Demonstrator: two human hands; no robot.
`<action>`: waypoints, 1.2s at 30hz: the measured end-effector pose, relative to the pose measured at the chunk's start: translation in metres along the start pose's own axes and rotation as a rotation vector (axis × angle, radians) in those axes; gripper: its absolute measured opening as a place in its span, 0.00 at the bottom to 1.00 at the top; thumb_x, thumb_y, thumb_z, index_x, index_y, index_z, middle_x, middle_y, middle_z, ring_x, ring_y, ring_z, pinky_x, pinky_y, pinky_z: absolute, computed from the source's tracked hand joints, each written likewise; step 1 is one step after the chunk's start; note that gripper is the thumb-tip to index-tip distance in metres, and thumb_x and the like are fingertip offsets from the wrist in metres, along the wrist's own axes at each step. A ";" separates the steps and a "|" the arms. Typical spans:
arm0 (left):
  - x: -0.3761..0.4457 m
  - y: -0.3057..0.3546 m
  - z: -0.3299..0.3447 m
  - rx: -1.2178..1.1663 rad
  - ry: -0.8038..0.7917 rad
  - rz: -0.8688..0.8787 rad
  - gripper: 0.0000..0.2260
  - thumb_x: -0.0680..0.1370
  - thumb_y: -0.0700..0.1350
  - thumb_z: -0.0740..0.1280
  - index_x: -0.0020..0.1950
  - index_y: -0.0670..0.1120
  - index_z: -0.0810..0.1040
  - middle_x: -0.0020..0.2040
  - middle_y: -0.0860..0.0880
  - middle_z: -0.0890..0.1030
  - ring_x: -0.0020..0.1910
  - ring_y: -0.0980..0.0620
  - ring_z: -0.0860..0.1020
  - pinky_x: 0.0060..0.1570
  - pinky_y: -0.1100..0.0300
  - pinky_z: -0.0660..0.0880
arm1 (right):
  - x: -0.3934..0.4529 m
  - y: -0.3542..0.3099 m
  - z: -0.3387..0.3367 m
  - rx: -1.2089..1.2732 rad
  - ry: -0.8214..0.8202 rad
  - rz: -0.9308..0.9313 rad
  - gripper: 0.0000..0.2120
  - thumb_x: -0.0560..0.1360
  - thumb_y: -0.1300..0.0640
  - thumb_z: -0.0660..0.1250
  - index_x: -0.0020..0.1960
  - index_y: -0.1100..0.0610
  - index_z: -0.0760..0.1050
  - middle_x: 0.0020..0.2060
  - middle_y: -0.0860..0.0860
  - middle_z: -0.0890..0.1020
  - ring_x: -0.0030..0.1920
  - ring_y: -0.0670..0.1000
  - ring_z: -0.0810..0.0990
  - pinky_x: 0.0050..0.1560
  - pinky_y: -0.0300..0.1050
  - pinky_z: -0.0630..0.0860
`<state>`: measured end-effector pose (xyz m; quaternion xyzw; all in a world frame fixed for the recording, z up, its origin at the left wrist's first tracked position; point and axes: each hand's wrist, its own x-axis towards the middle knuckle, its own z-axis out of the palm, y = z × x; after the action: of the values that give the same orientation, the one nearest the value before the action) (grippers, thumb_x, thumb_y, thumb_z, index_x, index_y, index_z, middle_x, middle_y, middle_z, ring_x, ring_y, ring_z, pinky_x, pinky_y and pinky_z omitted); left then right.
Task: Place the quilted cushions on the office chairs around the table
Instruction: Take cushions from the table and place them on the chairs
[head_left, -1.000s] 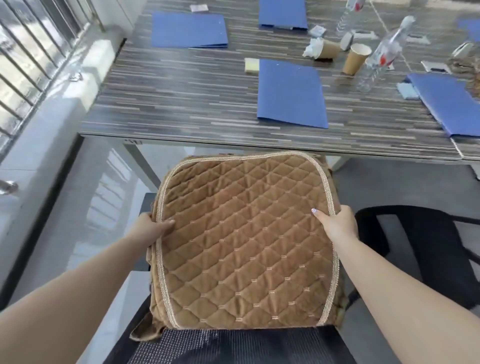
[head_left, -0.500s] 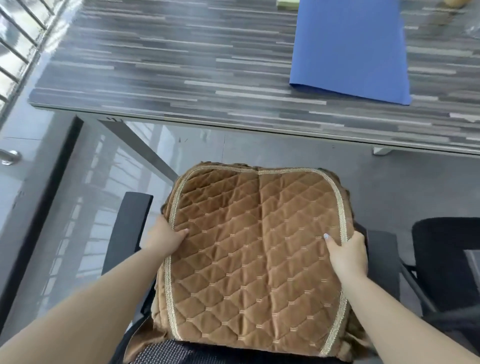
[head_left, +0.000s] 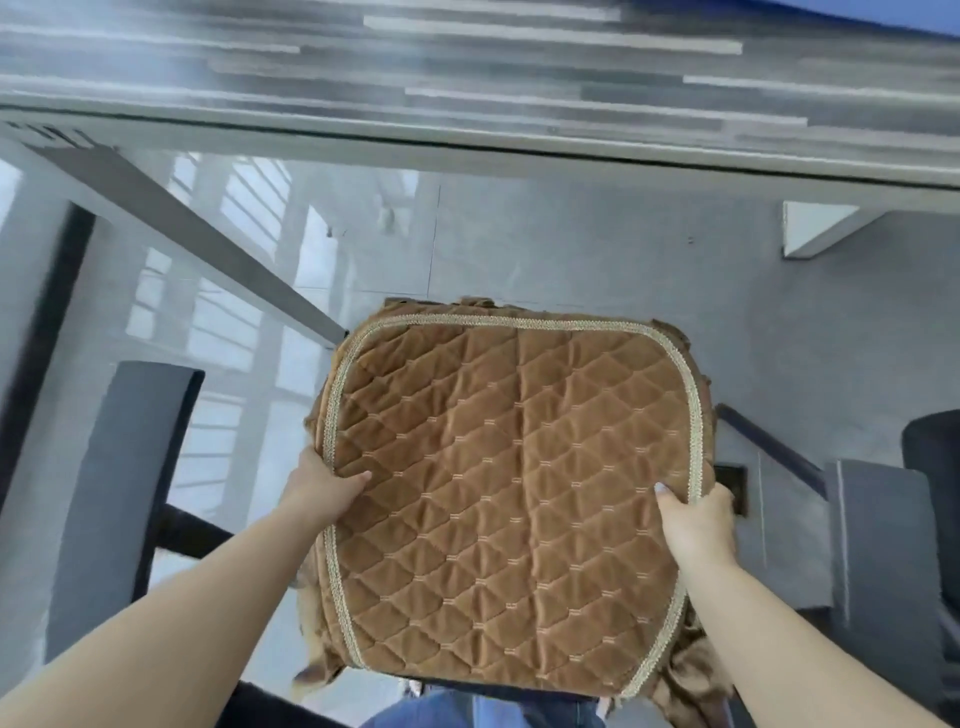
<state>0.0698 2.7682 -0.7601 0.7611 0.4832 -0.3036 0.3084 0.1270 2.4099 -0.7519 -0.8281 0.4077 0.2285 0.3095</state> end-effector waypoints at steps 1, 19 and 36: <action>0.003 -0.001 0.003 -0.003 0.005 -0.005 0.35 0.72 0.53 0.73 0.71 0.40 0.61 0.67 0.38 0.72 0.63 0.37 0.73 0.55 0.49 0.72 | 0.003 0.001 0.002 -0.015 -0.009 0.004 0.27 0.76 0.53 0.66 0.68 0.66 0.63 0.64 0.63 0.74 0.61 0.66 0.74 0.58 0.55 0.71; -0.002 -0.002 0.005 0.002 0.078 0.036 0.40 0.72 0.54 0.72 0.77 0.44 0.55 0.69 0.36 0.67 0.66 0.34 0.69 0.63 0.42 0.70 | -0.011 -0.010 0.005 -0.178 -0.089 -0.011 0.36 0.77 0.49 0.65 0.77 0.58 0.51 0.74 0.61 0.60 0.67 0.63 0.69 0.61 0.56 0.70; -0.237 0.044 -0.089 -0.137 -0.224 0.531 0.19 0.75 0.56 0.68 0.64 0.52 0.73 0.48 0.59 0.78 0.47 0.57 0.79 0.45 0.58 0.77 | -0.206 -0.049 -0.151 0.107 -0.184 -0.430 0.18 0.78 0.49 0.64 0.66 0.51 0.70 0.50 0.45 0.78 0.50 0.48 0.75 0.49 0.44 0.69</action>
<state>0.0419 2.6913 -0.5161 0.8001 0.2495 -0.2611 0.4789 0.0702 2.4376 -0.4996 -0.8539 0.2037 0.2099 0.4305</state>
